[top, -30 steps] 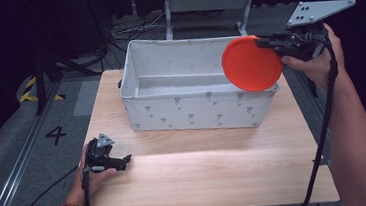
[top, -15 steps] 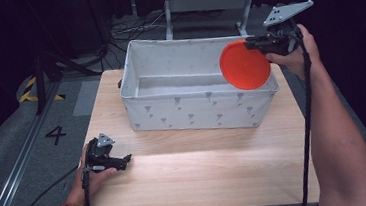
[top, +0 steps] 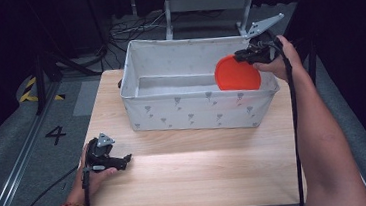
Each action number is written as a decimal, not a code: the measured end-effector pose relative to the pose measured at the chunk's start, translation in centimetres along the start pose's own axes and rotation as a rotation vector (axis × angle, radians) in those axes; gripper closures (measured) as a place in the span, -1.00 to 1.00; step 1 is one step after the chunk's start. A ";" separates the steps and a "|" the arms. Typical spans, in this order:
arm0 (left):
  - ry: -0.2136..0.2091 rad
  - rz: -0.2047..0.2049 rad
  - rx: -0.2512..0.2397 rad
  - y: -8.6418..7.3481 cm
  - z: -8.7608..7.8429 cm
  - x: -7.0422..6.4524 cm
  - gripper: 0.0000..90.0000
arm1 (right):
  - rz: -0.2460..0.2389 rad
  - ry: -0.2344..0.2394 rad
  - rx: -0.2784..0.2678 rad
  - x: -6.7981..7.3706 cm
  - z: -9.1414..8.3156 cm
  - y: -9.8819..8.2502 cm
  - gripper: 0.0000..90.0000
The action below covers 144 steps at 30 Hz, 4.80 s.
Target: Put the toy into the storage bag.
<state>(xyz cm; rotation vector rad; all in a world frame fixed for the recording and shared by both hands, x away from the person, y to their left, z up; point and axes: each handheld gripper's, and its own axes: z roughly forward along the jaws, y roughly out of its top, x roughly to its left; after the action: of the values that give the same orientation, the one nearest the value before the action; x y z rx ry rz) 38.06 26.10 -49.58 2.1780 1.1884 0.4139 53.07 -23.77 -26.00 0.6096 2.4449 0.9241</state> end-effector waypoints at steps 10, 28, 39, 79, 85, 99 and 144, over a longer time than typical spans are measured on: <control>0.000 0.001 0.000 0.0 0.0 0.0 -1.00 | -0.090 0.114 0.191 0.2 2.4 -1.5 0.82; -0.002 0.000 -0.001 0.0 0.0 0.0 -1.00 | -0.147 0.212 0.372 1.1 4.3 -2.1 0.80; -0.003 0.000 0.000 0.0 0.0 0.0 -1.00 | -0.142 0.214 0.376 1.2 4.3 -2.0 0.74; 0.002 0.001 0.000 0.0 0.0 0.0 -0.99 | 0.119 -0.118 -0.139 4.9 -5.1 -4.3 -0.25; 0.003 0.000 -0.001 0.0 0.0 0.0 -0.99 | 0.132 -0.159 -0.156 6.2 -6.1 -5.0 -0.42; 0.003 0.000 -0.004 0.0 0.0 0.0 -0.99 | 0.081 -0.191 -0.198 9.5 -7.8 -7.4 -0.52; 0.007 -0.002 -0.006 -0.1 0.0 -0.1 -0.99 | 0.147 -0.232 0.051 13.6 -4.5 -21.1 -0.55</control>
<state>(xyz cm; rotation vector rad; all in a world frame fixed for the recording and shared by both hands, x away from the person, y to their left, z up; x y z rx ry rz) 37.97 26.07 -49.61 2.1719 1.1913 0.4236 34.69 -32.87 -41.07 0.8734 2.2449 0.7993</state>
